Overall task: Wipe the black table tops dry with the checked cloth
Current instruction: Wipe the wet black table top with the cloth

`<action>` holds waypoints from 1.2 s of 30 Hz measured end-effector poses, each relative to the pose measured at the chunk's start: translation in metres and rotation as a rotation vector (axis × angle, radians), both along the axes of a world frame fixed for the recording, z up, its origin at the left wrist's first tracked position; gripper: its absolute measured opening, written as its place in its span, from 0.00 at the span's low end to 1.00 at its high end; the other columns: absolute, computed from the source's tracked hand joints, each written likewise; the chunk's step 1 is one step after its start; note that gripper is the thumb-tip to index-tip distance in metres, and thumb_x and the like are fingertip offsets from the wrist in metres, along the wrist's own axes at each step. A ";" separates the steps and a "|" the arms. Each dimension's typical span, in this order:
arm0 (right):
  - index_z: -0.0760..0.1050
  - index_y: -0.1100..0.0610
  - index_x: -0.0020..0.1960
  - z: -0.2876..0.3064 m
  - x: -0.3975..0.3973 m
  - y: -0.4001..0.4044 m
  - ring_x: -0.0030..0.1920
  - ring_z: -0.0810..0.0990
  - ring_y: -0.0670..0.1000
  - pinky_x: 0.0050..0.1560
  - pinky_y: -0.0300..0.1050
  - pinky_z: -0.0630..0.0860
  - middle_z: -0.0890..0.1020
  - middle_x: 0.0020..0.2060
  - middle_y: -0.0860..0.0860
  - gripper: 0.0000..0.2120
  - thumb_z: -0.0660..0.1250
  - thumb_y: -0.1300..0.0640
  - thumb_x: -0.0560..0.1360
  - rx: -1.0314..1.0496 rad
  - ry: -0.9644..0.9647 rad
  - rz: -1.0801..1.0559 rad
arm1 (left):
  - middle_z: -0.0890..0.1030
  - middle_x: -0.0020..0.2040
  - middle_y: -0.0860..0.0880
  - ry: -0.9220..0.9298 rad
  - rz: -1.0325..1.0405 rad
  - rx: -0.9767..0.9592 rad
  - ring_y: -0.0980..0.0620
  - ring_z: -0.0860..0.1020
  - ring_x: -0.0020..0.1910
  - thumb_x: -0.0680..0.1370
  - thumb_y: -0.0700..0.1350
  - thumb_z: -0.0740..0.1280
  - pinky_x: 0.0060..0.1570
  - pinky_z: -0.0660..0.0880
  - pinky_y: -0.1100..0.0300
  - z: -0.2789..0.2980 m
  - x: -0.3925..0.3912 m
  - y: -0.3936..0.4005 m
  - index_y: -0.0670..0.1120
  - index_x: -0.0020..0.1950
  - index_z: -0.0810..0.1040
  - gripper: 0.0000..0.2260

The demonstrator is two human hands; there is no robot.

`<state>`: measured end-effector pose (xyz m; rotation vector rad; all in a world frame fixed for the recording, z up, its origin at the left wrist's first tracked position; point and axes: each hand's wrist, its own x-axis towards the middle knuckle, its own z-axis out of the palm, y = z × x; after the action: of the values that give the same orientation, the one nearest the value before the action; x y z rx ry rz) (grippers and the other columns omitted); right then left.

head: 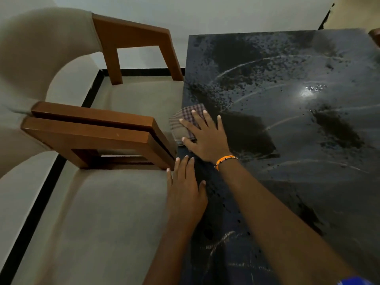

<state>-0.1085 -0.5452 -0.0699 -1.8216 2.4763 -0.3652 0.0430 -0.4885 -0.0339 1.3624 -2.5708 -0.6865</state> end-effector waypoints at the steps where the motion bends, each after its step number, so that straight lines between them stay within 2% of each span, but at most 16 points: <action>1: 0.57 0.40 0.73 0.000 -0.013 0.007 0.77 0.51 0.56 0.73 0.65 0.44 0.56 0.77 0.49 0.27 0.56 0.39 0.76 -0.002 0.005 -0.024 | 0.51 0.78 0.50 0.000 -0.031 -0.010 0.51 0.45 0.77 0.79 0.50 0.58 0.74 0.39 0.52 0.000 -0.007 -0.001 0.47 0.76 0.52 0.27; 5: 0.58 0.41 0.73 0.004 -0.084 0.051 0.76 0.54 0.57 0.72 0.65 0.49 0.58 0.76 0.50 0.27 0.57 0.41 0.75 0.023 0.055 -0.261 | 0.51 0.78 0.50 -0.010 -0.090 0.007 0.50 0.44 0.77 0.79 0.54 0.59 0.73 0.38 0.52 0.001 -0.025 -0.006 0.47 0.76 0.51 0.30; 9: 0.64 0.52 0.72 0.011 -0.154 0.114 0.74 0.58 0.63 0.70 0.69 0.50 0.62 0.74 0.56 0.31 0.52 0.42 0.71 0.038 0.061 -0.565 | 0.49 0.78 0.51 -0.020 -0.085 0.042 0.50 0.44 0.77 0.77 0.58 0.61 0.73 0.40 0.53 -0.010 -0.028 -0.009 0.49 0.76 0.49 0.34; 12: 0.63 0.57 0.72 0.009 -0.165 0.120 0.74 0.54 0.65 0.72 0.67 0.50 0.59 0.75 0.59 0.28 0.58 0.46 0.76 0.006 -0.018 -0.702 | 0.50 0.78 0.51 0.013 -0.069 0.039 0.50 0.45 0.77 0.76 0.58 0.63 0.73 0.41 0.54 -0.017 -0.030 -0.012 0.49 0.76 0.50 0.35; 15: 0.62 0.57 0.73 0.004 -0.145 0.087 0.75 0.51 0.65 0.73 0.63 0.47 0.56 0.76 0.59 0.27 0.61 0.48 0.77 0.009 -0.004 -0.627 | 0.50 0.78 0.52 0.004 -0.069 0.042 0.51 0.45 0.77 0.75 0.58 0.63 0.74 0.42 0.54 -0.018 -0.030 -0.011 0.49 0.76 0.50 0.35; 21: 0.55 0.48 0.75 0.012 -0.036 -0.027 0.77 0.44 0.61 0.74 0.60 0.41 0.49 0.77 0.55 0.29 0.58 0.43 0.77 0.100 -0.080 -0.124 | 0.51 0.78 0.51 -0.100 -0.060 -0.025 0.50 0.48 0.77 0.76 0.57 0.62 0.73 0.41 0.49 -0.009 -0.035 -0.010 0.49 0.76 0.51 0.34; 23: 0.56 0.47 0.75 0.013 -0.012 -0.037 0.77 0.44 0.60 0.74 0.60 0.41 0.49 0.77 0.53 0.28 0.58 0.44 0.77 0.128 -0.084 0.043 | 0.53 0.78 0.50 -0.132 -0.037 -0.051 0.49 0.49 0.77 0.76 0.56 0.62 0.73 0.39 0.47 -0.005 -0.038 -0.005 0.48 0.76 0.51 0.33; 25: 0.57 0.46 0.74 0.013 -0.020 -0.026 0.77 0.45 0.58 0.74 0.60 0.42 0.51 0.77 0.51 0.28 0.58 0.43 0.77 0.118 -0.092 0.116 | 0.54 0.77 0.49 -0.109 -0.014 -0.052 0.50 0.49 0.77 0.76 0.55 0.63 0.73 0.38 0.47 0.000 -0.045 0.005 0.48 0.76 0.51 0.33; 28: 0.57 0.45 0.74 0.012 -0.063 0.009 0.77 0.46 0.55 0.74 0.60 0.43 0.52 0.77 0.49 0.28 0.58 0.42 0.76 0.082 -0.073 0.067 | 0.51 0.78 0.51 -0.052 -0.039 -0.046 0.51 0.46 0.77 0.76 0.56 0.63 0.72 0.37 0.49 0.003 -0.068 0.026 0.48 0.76 0.51 0.34; 32: 0.58 0.46 0.74 0.010 -0.160 0.093 0.77 0.49 0.55 0.74 0.60 0.45 0.53 0.77 0.49 0.27 0.59 0.44 0.76 0.066 -0.039 -0.184 | 0.44 0.78 0.51 -0.047 -0.178 -0.020 0.50 0.39 0.76 0.75 0.58 0.63 0.73 0.37 0.50 0.004 -0.112 0.061 0.48 0.76 0.52 0.35; 36: 0.60 0.51 0.74 0.012 -0.266 0.204 0.76 0.51 0.58 0.73 0.64 0.48 0.56 0.77 0.53 0.25 0.58 0.48 0.78 0.080 -0.021 -0.483 | 0.42 0.78 0.50 -0.063 -0.287 -0.020 0.48 0.38 0.76 0.75 0.61 0.61 0.73 0.37 0.48 0.004 -0.156 0.091 0.48 0.76 0.49 0.37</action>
<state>-0.3743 -0.3409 -0.0579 -1.1671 2.8467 -0.2911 -0.1126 -0.3975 -0.0303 1.0335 -2.8474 -0.6650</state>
